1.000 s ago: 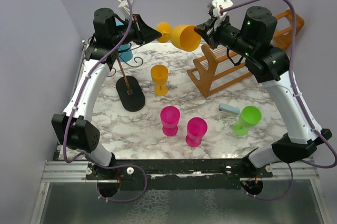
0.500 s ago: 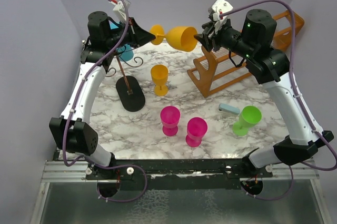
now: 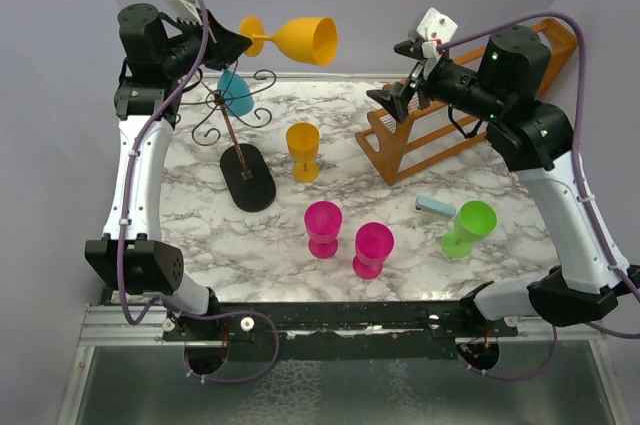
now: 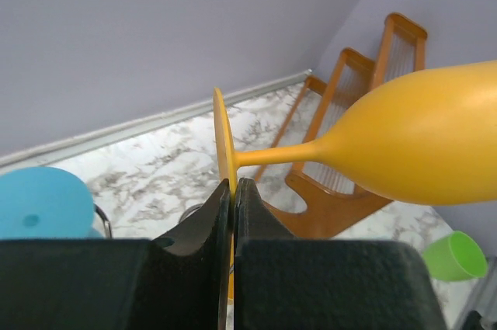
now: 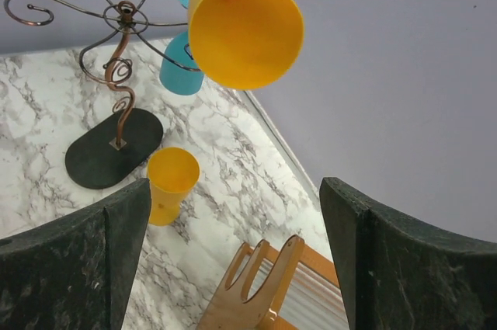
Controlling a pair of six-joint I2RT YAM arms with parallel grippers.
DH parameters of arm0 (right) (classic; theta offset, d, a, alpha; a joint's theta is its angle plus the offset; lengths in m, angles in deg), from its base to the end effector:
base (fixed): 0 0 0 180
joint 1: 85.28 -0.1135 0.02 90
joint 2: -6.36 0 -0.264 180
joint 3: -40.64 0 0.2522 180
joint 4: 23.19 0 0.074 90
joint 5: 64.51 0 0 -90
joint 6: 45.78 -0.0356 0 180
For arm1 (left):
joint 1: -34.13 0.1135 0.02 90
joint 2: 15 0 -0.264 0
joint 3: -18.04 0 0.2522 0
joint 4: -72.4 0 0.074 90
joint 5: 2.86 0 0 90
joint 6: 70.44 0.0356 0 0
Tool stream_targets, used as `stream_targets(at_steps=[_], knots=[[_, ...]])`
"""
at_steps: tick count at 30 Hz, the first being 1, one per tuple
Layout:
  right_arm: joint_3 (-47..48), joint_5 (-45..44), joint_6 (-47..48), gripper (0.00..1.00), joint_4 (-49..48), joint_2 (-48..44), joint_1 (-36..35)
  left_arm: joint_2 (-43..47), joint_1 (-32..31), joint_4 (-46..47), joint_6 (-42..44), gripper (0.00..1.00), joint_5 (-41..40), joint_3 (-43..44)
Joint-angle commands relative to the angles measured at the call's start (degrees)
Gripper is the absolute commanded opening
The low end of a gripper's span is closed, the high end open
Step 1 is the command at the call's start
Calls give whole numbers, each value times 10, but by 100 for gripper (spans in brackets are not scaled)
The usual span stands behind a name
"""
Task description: Place the wine glass upside down on the wine glass rack
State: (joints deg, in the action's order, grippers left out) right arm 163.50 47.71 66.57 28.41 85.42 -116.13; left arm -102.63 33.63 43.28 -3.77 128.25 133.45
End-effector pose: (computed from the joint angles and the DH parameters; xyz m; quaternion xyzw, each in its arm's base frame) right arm 0.2145 0.1438 0.5327 -0.4444 0.6045 0.1926 0.6325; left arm 0.3328 -0.0263 0.4925 0.1079 0.7051 -0.3808 0.5884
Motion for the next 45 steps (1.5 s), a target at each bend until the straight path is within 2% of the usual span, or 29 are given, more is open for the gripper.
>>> stream_targets(at_steps=[1,10,19,27,36,40,45], knots=[[-7,40,12,90,17,-39,18,25,15,-56,79,0,-74,53],[-104,21,28,93,-16,-88,40,34,25,-134,218,0,-234,138],[-233,51,38,93,-79,-97,40,61,26,-135,339,0,-404,146],[-375,60,16,93,-187,-133,40,101,40,-92,470,0,-586,101],[-434,89,16,92,-210,-157,40,116,71,-8,619,0,-761,33],[-441,102,15,92,-211,-153,40,111,75,13,679,0,-802,4],[-446,94,14,91,-215,-148,40,114,76,15,756,0,-808,-69]])
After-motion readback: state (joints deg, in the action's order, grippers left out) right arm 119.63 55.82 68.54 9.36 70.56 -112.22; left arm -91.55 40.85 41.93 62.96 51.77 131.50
